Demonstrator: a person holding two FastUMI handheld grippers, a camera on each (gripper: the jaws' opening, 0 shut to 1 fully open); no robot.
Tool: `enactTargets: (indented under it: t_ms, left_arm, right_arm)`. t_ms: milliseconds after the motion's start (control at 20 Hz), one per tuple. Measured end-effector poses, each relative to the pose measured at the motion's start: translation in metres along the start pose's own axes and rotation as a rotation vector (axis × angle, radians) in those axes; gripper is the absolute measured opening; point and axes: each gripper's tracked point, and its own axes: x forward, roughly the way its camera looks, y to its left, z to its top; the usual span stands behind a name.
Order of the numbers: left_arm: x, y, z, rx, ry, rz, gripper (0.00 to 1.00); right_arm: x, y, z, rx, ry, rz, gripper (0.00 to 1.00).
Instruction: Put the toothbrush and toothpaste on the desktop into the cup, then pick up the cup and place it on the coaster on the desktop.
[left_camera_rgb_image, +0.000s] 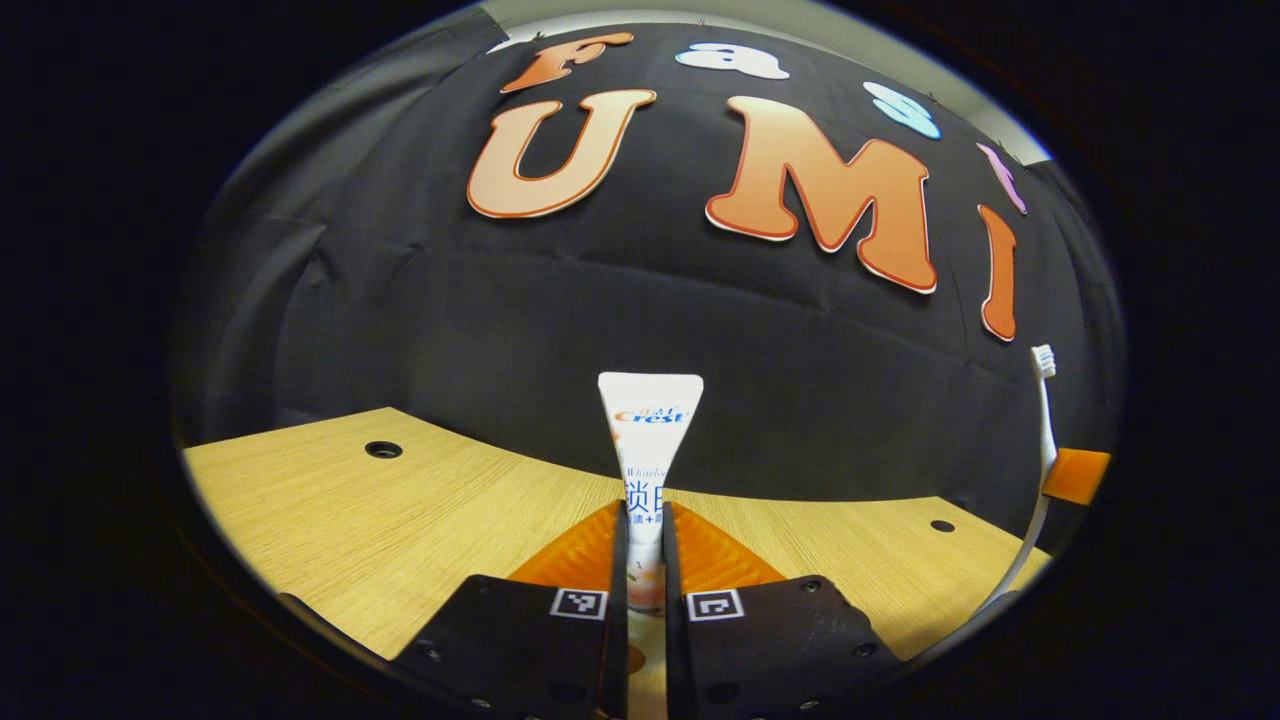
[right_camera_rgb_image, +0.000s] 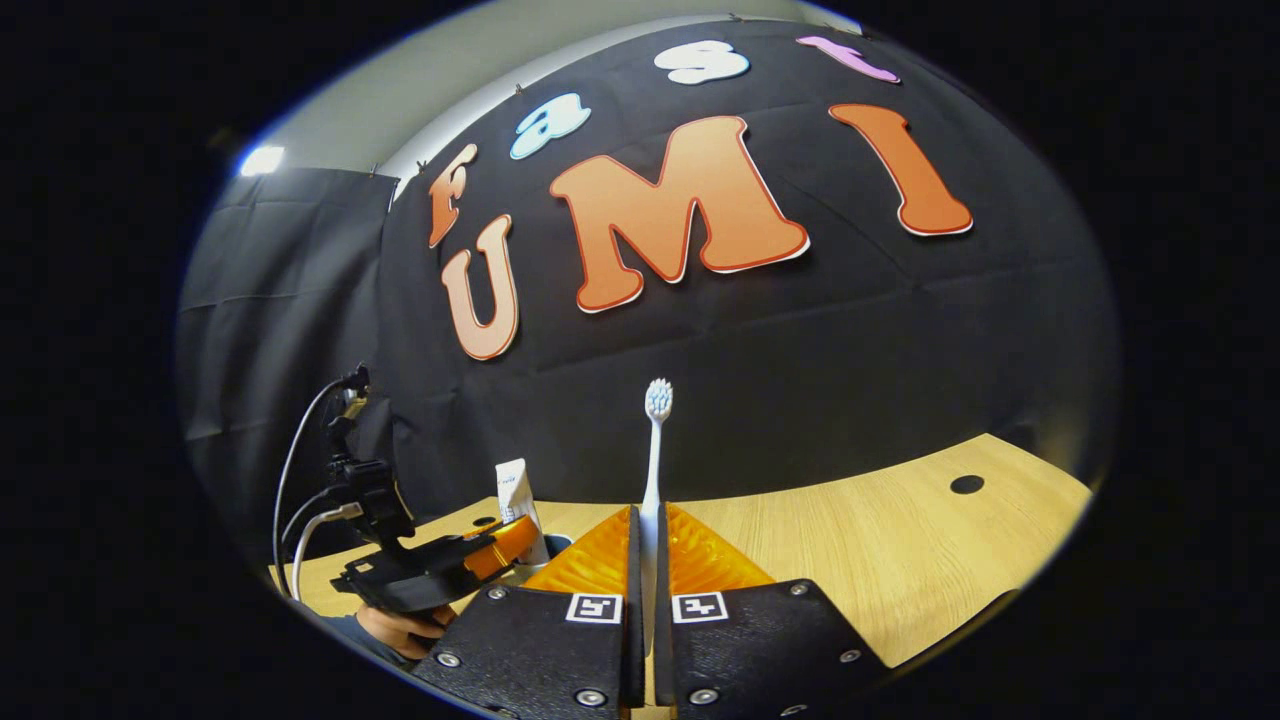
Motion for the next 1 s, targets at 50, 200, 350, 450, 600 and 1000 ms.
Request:
enactTargets:
  t_ms: [50,200,350,450,600,1000]
  left_arm:
    - [-0.002,0.002,0.004,0.003,-0.006,-0.007,0.14]
    - [-0.006,0.009,-0.005,0.003,0.026,0.0,0.18]
    - [-0.012,0.002,-0.016,0.003,0.08,-0.037,0.24]
    - [-0.016,-0.003,-0.012,0.007,0.078,-0.055,0.27]
    - [-0.029,0.002,-0.002,0.038,0.069,-0.085,0.46]
    - [-0.067,0.042,0.04,0.094,-0.012,-0.068,0.96]
  right_arm:
    - [0.007,0.007,0.002,-0.006,-0.003,0.004,0.04]
    - [0.017,0.028,0.012,-0.022,-0.029,0.028,0.04]
    - [0.03,0.045,0.017,-0.047,-0.045,0.046,0.04]
    - [0.038,0.055,0.019,-0.049,-0.053,0.057,0.04]
    - [0.053,0.069,0.022,-0.046,-0.072,0.08,0.04]
    - [0.093,0.09,0.023,-0.017,-0.143,0.126,0.04]
